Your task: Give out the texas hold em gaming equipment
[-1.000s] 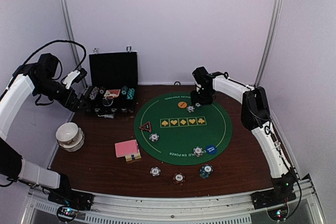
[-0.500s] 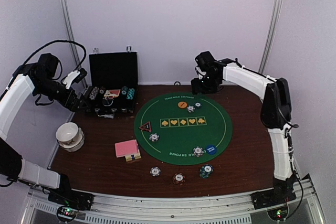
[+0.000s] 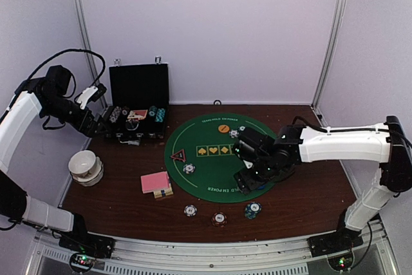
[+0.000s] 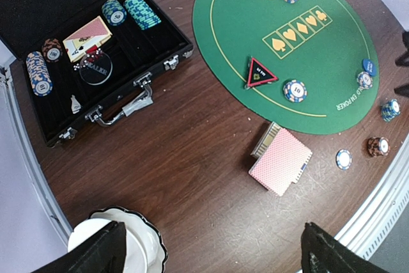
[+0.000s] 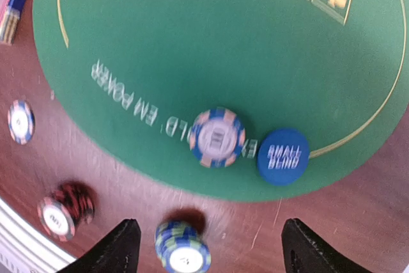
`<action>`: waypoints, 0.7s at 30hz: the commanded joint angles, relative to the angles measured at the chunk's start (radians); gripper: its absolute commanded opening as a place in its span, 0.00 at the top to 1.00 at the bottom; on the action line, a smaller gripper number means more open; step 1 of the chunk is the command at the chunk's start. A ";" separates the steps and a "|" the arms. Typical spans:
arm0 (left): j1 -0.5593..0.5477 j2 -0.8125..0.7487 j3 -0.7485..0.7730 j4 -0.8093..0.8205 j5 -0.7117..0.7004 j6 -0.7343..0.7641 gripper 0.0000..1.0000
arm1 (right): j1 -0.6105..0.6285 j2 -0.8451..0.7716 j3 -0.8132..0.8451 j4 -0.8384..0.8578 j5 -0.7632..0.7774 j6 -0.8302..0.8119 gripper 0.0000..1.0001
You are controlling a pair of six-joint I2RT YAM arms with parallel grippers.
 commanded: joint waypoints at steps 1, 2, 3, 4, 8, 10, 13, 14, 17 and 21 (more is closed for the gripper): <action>-0.002 -0.018 0.019 0.011 0.022 0.011 0.02 | 0.086 -0.077 -0.053 -0.078 0.033 0.141 0.18; -0.002 -0.018 0.019 0.012 0.023 0.011 0.02 | 0.091 -0.079 -0.069 -0.082 0.026 0.153 0.17; -0.002 -0.019 0.019 0.011 0.023 0.010 0.02 | 0.093 -0.084 -0.088 -0.078 0.017 0.162 0.17; -0.002 -0.019 0.019 0.011 0.023 0.010 0.03 | 0.093 -0.087 -0.106 -0.070 0.009 0.168 0.16; -0.002 -0.019 0.018 0.011 0.023 0.010 0.02 | 0.093 -0.074 -0.153 -0.022 -0.044 0.162 0.15; -0.002 -0.021 0.018 0.011 0.022 0.010 0.02 | 0.093 -0.058 -0.167 0.002 -0.071 0.154 0.15; -0.002 -0.022 0.018 0.009 0.021 0.010 0.02 | 0.093 -0.032 -0.177 0.026 -0.099 0.143 0.16; -0.002 -0.021 0.018 0.008 0.020 0.010 0.02 | 0.093 -0.025 -0.180 0.036 -0.106 0.139 0.16; -0.002 -0.024 0.018 0.007 0.017 0.009 0.02 | 0.093 -0.008 -0.189 0.060 -0.132 0.131 0.17; -0.002 -0.022 0.021 0.007 0.015 0.010 0.02 | 0.094 0.019 -0.189 0.077 -0.150 0.126 0.19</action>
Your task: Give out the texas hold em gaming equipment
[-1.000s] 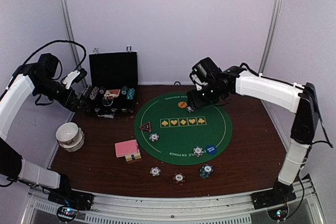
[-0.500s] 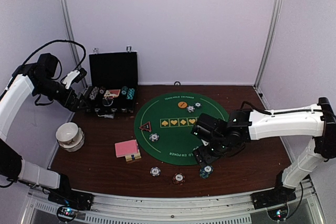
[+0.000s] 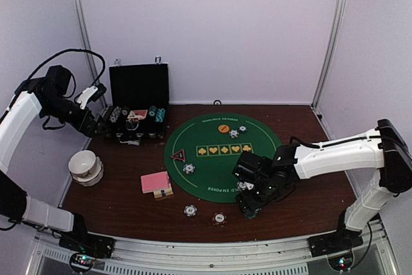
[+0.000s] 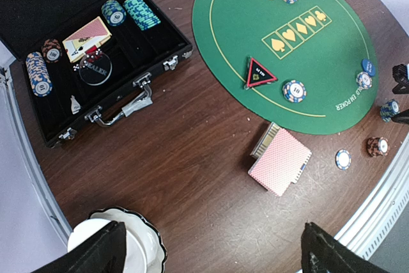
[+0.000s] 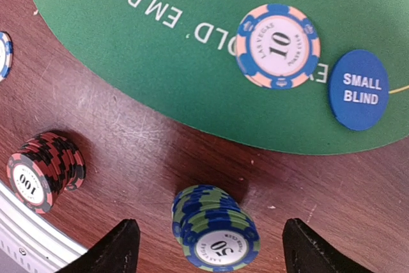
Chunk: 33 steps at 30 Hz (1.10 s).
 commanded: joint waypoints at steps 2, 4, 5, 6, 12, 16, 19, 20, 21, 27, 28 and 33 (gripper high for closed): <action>-0.002 -0.020 0.021 0.006 0.012 0.010 0.02 | -0.002 0.040 -0.010 0.043 -0.033 -0.007 0.20; -0.002 -0.019 0.022 0.007 0.011 0.010 0.02 | -0.002 0.047 -0.013 0.044 -0.031 -0.009 0.21; -0.002 -0.018 0.023 0.007 0.013 0.010 0.02 | -0.002 0.048 -0.015 0.045 -0.029 -0.010 0.22; -0.002 -0.018 0.023 0.006 0.013 0.010 0.02 | -0.001 0.050 -0.015 0.048 -0.027 -0.010 0.23; -0.002 -0.018 0.024 0.007 0.013 0.009 0.03 | -0.002 0.053 -0.021 0.051 -0.023 -0.011 0.28; -0.001 -0.018 0.026 0.006 0.013 0.010 0.03 | -0.002 0.048 -0.020 0.045 -0.017 -0.014 0.33; -0.002 -0.019 0.026 0.004 0.012 0.010 0.02 | -0.001 0.048 -0.019 0.041 -0.015 -0.017 0.38; -0.001 -0.020 0.026 0.004 0.011 0.010 0.02 | -0.001 0.050 -0.020 0.040 -0.015 -0.016 0.39; -0.002 -0.019 0.026 0.005 0.011 0.010 0.02 | -0.002 0.053 -0.020 0.040 -0.014 -0.017 0.39; -0.002 -0.021 0.027 0.006 0.010 0.010 0.02 | -0.002 0.060 -0.024 0.034 -0.010 -0.024 0.40; -0.001 -0.021 0.026 0.006 0.010 0.010 0.02 | -0.002 0.061 -0.023 0.032 -0.008 -0.025 0.41; -0.002 -0.020 0.027 0.005 0.010 0.012 0.02 | -0.001 0.067 -0.020 0.025 -0.006 -0.034 0.44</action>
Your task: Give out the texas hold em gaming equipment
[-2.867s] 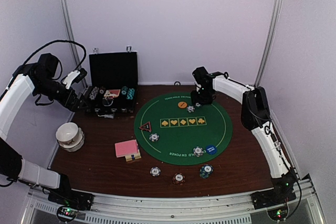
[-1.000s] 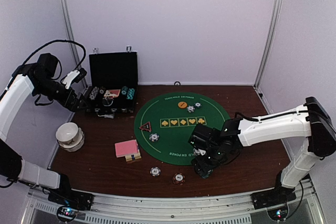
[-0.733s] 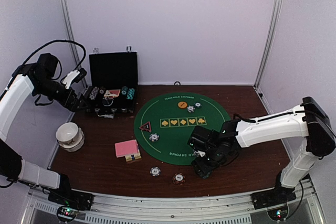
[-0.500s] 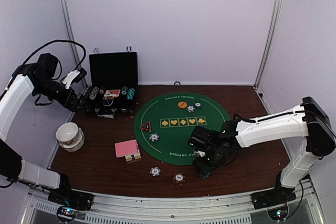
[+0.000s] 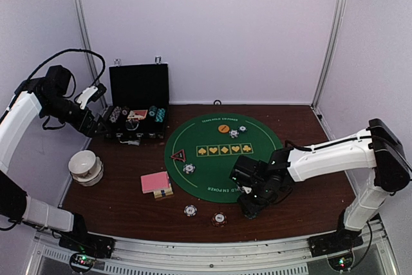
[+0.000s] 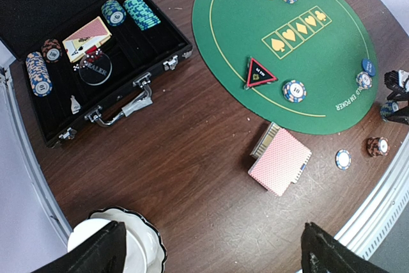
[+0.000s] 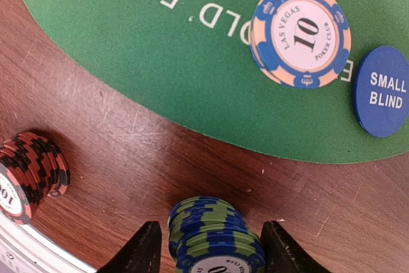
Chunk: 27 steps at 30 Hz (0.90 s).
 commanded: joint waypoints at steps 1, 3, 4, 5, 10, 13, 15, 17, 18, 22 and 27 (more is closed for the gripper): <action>-0.002 -0.020 0.027 0.006 0.010 0.012 0.02 | -0.001 0.008 -0.005 -0.012 0.017 -0.014 0.46; -0.002 -0.020 0.028 0.006 0.008 0.012 0.02 | -0.002 0.005 -0.004 -0.014 0.020 -0.015 0.50; -0.002 -0.021 0.028 0.006 0.007 0.012 0.02 | -0.001 0.003 -0.002 -0.020 0.023 -0.016 0.52; -0.002 -0.021 0.028 0.005 0.007 0.012 0.02 | -0.002 0.000 0.001 -0.024 0.025 -0.016 0.54; -0.002 -0.022 0.027 0.004 0.007 0.012 0.02 | -0.002 -0.023 0.031 -0.066 0.042 -0.027 0.61; -0.002 -0.022 0.028 0.004 0.009 0.012 0.02 | -0.002 -0.033 0.060 -0.102 0.058 -0.039 0.66; -0.002 -0.023 0.030 0.004 0.010 0.012 0.02 | -0.001 -0.037 0.095 -0.131 0.066 -0.049 0.67; -0.002 -0.023 0.030 0.005 0.009 0.012 0.02 | -0.001 -0.035 0.147 -0.163 0.073 -0.064 0.67; -0.002 -0.023 0.030 0.005 0.008 0.012 0.02 | -0.001 -0.030 0.174 -0.179 0.080 -0.071 0.67; -0.002 -0.027 0.028 0.005 0.004 0.013 0.02 | -0.003 0.005 0.276 -0.225 0.102 -0.102 0.67; -0.002 -0.025 0.027 0.005 0.005 0.014 0.02 | -0.013 0.115 0.430 -0.197 0.100 -0.142 0.67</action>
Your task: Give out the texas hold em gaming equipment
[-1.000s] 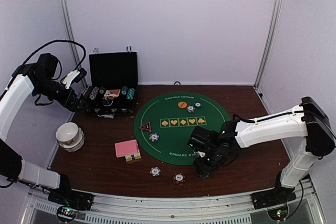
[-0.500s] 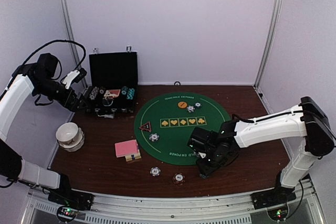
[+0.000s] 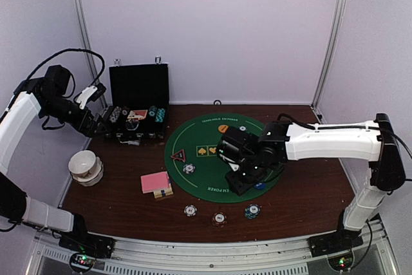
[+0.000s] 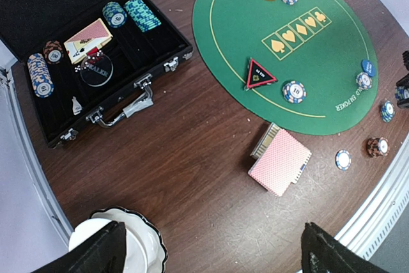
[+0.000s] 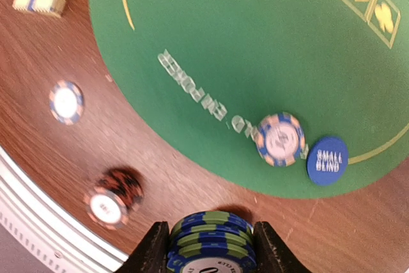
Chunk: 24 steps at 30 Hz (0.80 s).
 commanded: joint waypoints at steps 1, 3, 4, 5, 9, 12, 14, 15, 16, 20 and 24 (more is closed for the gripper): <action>-0.002 -0.017 0.025 0.005 0.007 0.013 0.02 | -0.014 0.119 0.141 0.016 0.027 -0.051 0.67; -0.002 -0.017 0.023 0.005 0.009 0.012 0.02 | -0.017 0.208 0.218 0.042 0.014 -0.062 0.67; -0.002 -0.017 0.022 0.004 0.011 0.012 0.02 | -0.019 0.248 0.260 0.052 0.010 -0.069 0.67; -0.002 -0.016 0.022 0.004 0.011 0.011 0.02 | -0.020 0.291 0.298 0.061 0.005 -0.074 0.67; -0.002 -0.017 0.027 0.005 0.023 0.008 0.02 | -0.027 0.453 0.474 0.082 -0.022 -0.093 0.68; -0.002 -0.016 0.029 0.005 0.028 0.003 0.02 | -0.033 0.559 0.580 0.081 -0.034 -0.107 0.68; -0.002 -0.015 0.029 0.005 0.031 0.002 0.02 | -0.038 0.613 0.638 0.074 -0.035 -0.113 0.69; -0.002 -0.016 0.028 0.005 0.030 0.003 0.02 | -0.040 0.637 0.660 0.071 -0.035 -0.115 0.69; -0.002 -0.018 0.028 0.005 0.030 0.003 0.02 | -0.043 0.655 0.678 0.068 -0.035 -0.114 0.69; -0.002 -0.019 0.029 0.005 0.023 0.007 0.02 | -0.051 0.703 0.716 0.065 -0.068 -0.119 0.68; -0.002 -0.017 0.031 0.005 0.026 0.007 0.02 | -0.059 0.733 0.727 0.059 -0.077 -0.120 0.66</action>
